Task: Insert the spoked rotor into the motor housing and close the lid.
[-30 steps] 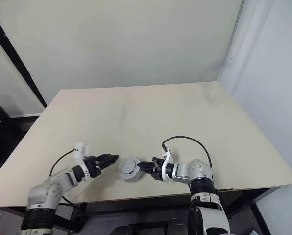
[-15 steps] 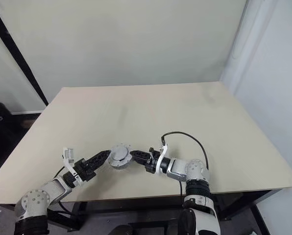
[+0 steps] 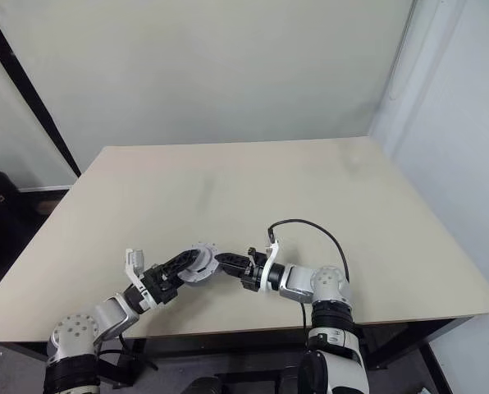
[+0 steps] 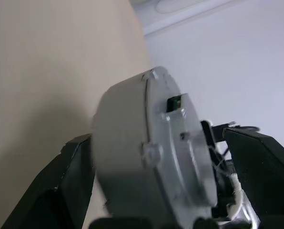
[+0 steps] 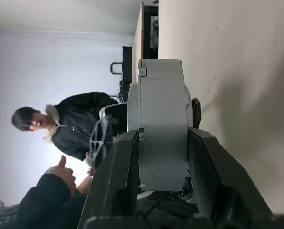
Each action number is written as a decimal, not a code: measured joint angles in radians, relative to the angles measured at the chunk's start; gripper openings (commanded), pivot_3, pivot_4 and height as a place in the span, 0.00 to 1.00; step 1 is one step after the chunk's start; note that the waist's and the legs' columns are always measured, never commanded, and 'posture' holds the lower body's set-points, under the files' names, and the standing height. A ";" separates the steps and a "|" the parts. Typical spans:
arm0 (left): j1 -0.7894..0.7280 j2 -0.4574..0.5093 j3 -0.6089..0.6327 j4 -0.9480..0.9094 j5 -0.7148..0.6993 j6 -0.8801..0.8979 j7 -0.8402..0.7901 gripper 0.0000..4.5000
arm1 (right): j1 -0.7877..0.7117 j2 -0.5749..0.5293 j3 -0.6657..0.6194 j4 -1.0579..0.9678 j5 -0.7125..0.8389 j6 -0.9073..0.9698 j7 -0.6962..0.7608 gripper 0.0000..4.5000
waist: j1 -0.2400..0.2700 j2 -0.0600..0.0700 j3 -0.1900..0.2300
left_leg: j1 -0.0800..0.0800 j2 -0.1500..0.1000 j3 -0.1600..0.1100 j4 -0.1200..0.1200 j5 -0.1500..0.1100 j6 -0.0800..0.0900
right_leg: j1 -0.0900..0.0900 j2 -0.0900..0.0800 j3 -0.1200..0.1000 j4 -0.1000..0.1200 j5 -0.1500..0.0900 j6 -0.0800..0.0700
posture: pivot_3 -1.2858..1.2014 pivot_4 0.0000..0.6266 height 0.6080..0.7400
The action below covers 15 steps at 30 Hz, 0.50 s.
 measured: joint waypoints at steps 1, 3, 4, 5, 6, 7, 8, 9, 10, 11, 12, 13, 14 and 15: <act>0.000 -0.001 0.000 0.003 -0.007 0.004 0.001 0.87 | 0.000 0.000 0.000 0.000 0.000 0.000 -0.001 0.27 | 0.000 0.000 0.000 | 0.000 0.000 0.000 0.000 0.000 0.000 | 0.000 0.000 0.000 0.000 0.000 0.000 | 0.52 0.00 1.00; 0.000 -0.001 0.001 0.011 -0.008 0.010 0.009 0.72 | 0.000 0.000 -0.001 -0.002 0.006 0.002 -0.002 0.27 | 0.000 0.000 0.000 | 0.000 0.000 0.000 0.000 0.000 0.000 | 0.000 0.000 0.000 0.000 0.000 0.000 | 0.52 0.00 1.00; 0.000 -0.001 0.001 0.015 -0.010 0.013 0.010 0.63 | 0.000 0.000 -0.002 -0.004 0.009 0.002 -0.003 0.27 | 0.000 0.000 0.000 | 0.000 0.000 0.000 0.000 0.000 0.000 | 0.000 0.000 0.000 0.000 0.000 0.000 | 0.52 0.00 1.00; 0.000 -0.002 0.004 0.021 -0.024 0.017 0.005 0.56 | 0.002 0.000 -0.006 -0.005 0.013 0.002 -0.005 0.27 | 0.000 0.000 0.000 | 0.000 0.000 0.000 0.000 0.000 0.000 | 0.000 0.000 0.000 0.000 0.000 0.000 | 0.52 0.00 1.00; 0.000 -0.003 0.007 0.025 -0.037 0.020 0.004 0.53 | 0.006 0.000 -0.008 -0.007 0.020 0.004 -0.004 0.27 | 0.000 0.000 0.000 | 0.000 0.000 0.000 0.000 0.000 0.000 | 0.000 0.000 0.000 0.000 0.000 0.000 | 0.52 0.00 1.00; 0.000 -0.003 0.008 0.027 -0.044 0.021 0.004 0.52 | 0.009 0.000 -0.008 -0.008 0.025 0.004 -0.004 0.27 | 0.000 0.000 0.000 | 0.000 0.000 0.000 0.000 0.000 0.000 | 0.000 0.000 0.000 0.000 0.000 0.000 | 0.52 0.00 1.00; 0.000 -0.003 0.008 0.029 -0.047 0.021 0.005 0.52 | 0.011 0.000 -0.008 -0.009 0.027 0.004 -0.004 0.27 | 0.000 0.000 0.000 | 0.000 0.000 0.000 0.000 0.000 0.000 | 0.000 0.000 0.000 0.000 0.000 0.000 | 0.52 0.00 1.00; 0.000 -0.003 0.007 0.032 -0.048 0.021 0.006 0.52 | 0.012 -0.001 -0.007 -0.009 0.027 0.003 -0.004 0.27 | 0.000 0.000 0.000 | 0.000 0.000 0.000 0.000 0.000 0.000 | 0.000 0.000 0.000 0.000 0.000 0.000 | 0.52 0.00 1.00; 0.000 -0.003 0.007 0.032 -0.049 0.021 0.007 0.52 | 0.012 -0.002 -0.005 -0.009 0.027 0.002 -0.004 0.27 | 0.000 0.000 0.000 | 0.000 0.000 0.000 0.000 0.000 0.000 | 0.000 0.000 0.000 0.000 0.000 0.000 | 0.52 0.00 1.00; 0.000 -0.004 0.007 0.032 -0.050 0.021 0.007 0.51 | 0.013 -0.004 0.000 -0.013 0.027 -0.001 -0.003 0.27 | 0.000 0.000 0.000 | 0.000 0.000 0.000 0.000 0.000 0.000 | 0.000 0.000 0.000 0.000 0.000 0.000 | 0.52 0.00 1.00; 0.000 -0.006 0.007 0.032 -0.051 0.020 0.007 0.51 | 0.014 -0.008 0.007 -0.017 0.027 -0.005 0.002 0.35 | 0.000 0.000 0.000 | 0.000 0.000 0.000 0.001 0.000 0.000 | 0.000 0.000 0.000 0.000 0.000 0.000 | 0.52 0.00 1.00; 0.000 -0.010 0.006 0.032 -0.052 0.019 0.006 0.51 | 0.020 -0.015 0.023 -0.029 0.026 -0.013 0.007 0.44 | 0.000 0.000 0.000 | 0.000 0.000 0.000 0.001 0.000 0.000 | 0.000 0.000 0.000 0.000 0.000 0.000 | 0.52 0.00 1.00; -0.001 -0.012 0.003 0.031 -0.051 0.018 0.007 0.50 | 0.023 -0.025 0.042 -0.036 0.019 -0.025 0.007 0.49 | 0.000 0.000 0.000 | 0.000 0.000 0.000 0.001 0.000 0.000 | 0.000 0.000 0.000 0.000 0.000 0.000 | 0.52 0.00 1.00; -0.001 -0.013 0.004 0.031 -0.051 0.014 0.007 0.46 | 0.026 -0.033 0.053 -0.042 0.015 -0.036 0.009 0.57 | 0.000 0.000 0.000 | 0.000 0.000 0.000 0.001 0.000 0.000 | 0.000 0.000 0.000 0.000 0.000 0.000 | 0.52 0.00 1.00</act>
